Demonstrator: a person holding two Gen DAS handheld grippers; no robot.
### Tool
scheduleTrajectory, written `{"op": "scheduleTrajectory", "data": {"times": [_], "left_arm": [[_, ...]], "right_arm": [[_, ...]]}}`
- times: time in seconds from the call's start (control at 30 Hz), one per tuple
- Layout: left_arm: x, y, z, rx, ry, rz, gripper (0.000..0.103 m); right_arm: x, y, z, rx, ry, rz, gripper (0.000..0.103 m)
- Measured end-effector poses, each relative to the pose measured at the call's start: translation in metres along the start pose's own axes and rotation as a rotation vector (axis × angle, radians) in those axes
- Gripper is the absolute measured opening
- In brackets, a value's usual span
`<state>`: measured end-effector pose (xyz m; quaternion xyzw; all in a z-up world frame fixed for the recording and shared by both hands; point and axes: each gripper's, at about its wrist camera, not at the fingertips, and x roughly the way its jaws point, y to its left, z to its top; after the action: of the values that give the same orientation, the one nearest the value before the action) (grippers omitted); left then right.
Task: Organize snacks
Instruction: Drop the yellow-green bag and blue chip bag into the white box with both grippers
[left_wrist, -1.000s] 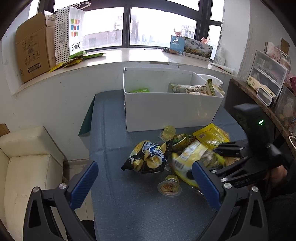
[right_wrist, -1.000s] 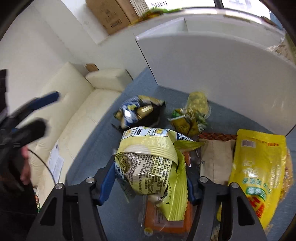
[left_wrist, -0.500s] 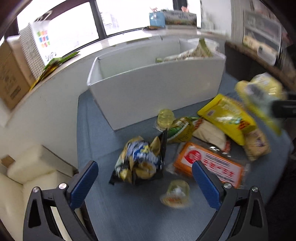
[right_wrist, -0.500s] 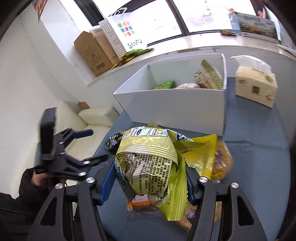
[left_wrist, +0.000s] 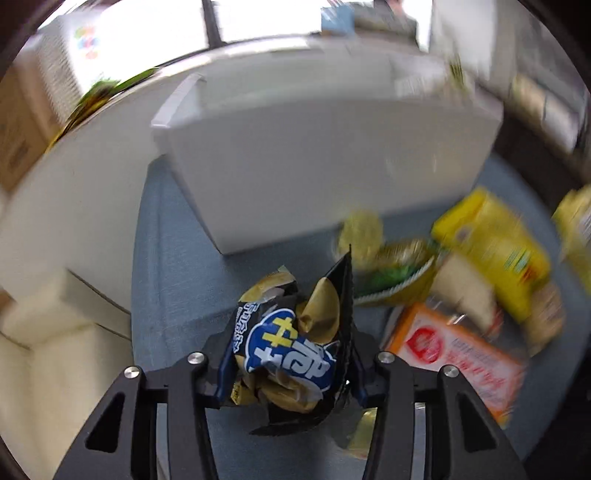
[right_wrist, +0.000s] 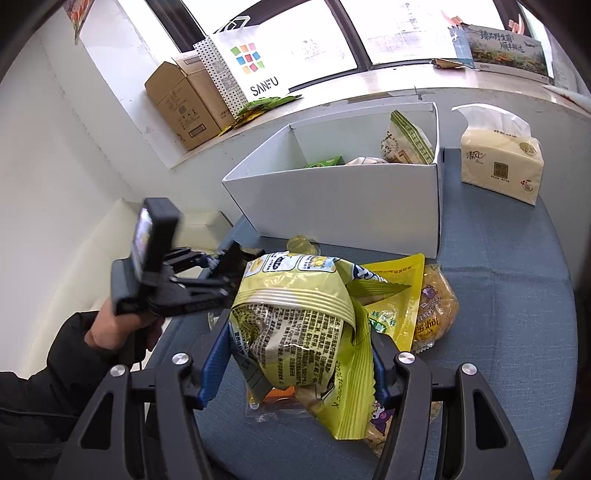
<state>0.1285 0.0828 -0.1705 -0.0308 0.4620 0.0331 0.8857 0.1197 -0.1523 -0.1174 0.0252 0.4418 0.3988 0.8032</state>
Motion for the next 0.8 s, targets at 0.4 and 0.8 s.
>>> {"op": "scheduleTrajectory", "data": {"times": [0.4, 0.8], "left_arm": [[-0.118, 0.047, 0.026, -0.240, -0.338, -0.309, 0.051], [-0.058, 0.039, 0.169, -0.176, -0.358, -0.249, 0.051]], "right_arm": [[-0.015, 0.008, 0.031, -0.018, -0.125, -0.038, 0.067], [0.039, -0.005, 0.173, 0.000, -0.226, -0.171, 0.067]]}}
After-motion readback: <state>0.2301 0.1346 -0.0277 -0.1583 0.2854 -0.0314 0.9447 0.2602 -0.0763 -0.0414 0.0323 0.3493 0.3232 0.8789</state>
